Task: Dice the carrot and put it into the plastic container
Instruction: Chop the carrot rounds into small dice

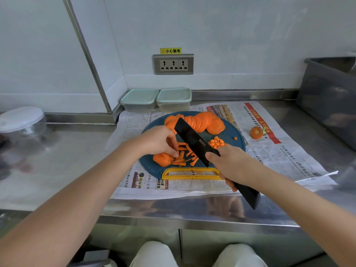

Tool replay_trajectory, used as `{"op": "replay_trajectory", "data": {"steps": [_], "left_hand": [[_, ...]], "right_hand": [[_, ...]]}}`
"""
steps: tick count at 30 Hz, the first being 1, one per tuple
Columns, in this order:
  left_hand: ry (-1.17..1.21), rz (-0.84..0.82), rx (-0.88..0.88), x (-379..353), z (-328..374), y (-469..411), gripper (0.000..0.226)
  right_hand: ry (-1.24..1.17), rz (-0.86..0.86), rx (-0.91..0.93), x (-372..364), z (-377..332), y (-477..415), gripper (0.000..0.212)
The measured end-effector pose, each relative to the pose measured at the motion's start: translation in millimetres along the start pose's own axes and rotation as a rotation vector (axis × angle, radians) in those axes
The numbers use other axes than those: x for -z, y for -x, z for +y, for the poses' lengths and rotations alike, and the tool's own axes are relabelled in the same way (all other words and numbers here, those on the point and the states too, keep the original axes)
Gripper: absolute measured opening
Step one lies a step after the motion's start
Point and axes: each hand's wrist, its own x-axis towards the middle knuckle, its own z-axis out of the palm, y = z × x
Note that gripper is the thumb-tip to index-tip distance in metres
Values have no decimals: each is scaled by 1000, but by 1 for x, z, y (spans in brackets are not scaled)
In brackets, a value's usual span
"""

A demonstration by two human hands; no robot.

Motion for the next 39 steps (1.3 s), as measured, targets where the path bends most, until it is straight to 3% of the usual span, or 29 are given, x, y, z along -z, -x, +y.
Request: {"op": "replay_trajectory", "data": {"steps": [7, 11, 14, 21, 27, 29, 33, 39], "left_hand": [[12, 89, -19, 0, 2, 2, 17], [-144, -35, -43, 2, 10, 11, 27], [-243, -35, -35, -3, 14, 12, 30], [-208, 108, 13, -16, 21, 10, 27], [-122, 234, 122, -29, 21, 3, 42], [-81, 198, 102, -26, 19, 6, 42], [-55, 15, 9, -12, 12, 21, 19], [-90, 3, -69, -9, -6, 31, 11]], "right_hand": [[-29, 14, 5, 3, 3, 0, 34], [-21, 10, 5, 3, 4, -1, 33], [-24, 4, 1, 3, 4, -1, 34], [-30, 10, 0, 6, 3, 0, 33], [-27, 9, -4, 5, 2, 1, 33], [-24, 9, -6, 5, 2, 2, 33], [-38, 11, 10, 4, 2, 3, 34], [-58, -10, 41, -8, -7, 7, 34]]}}
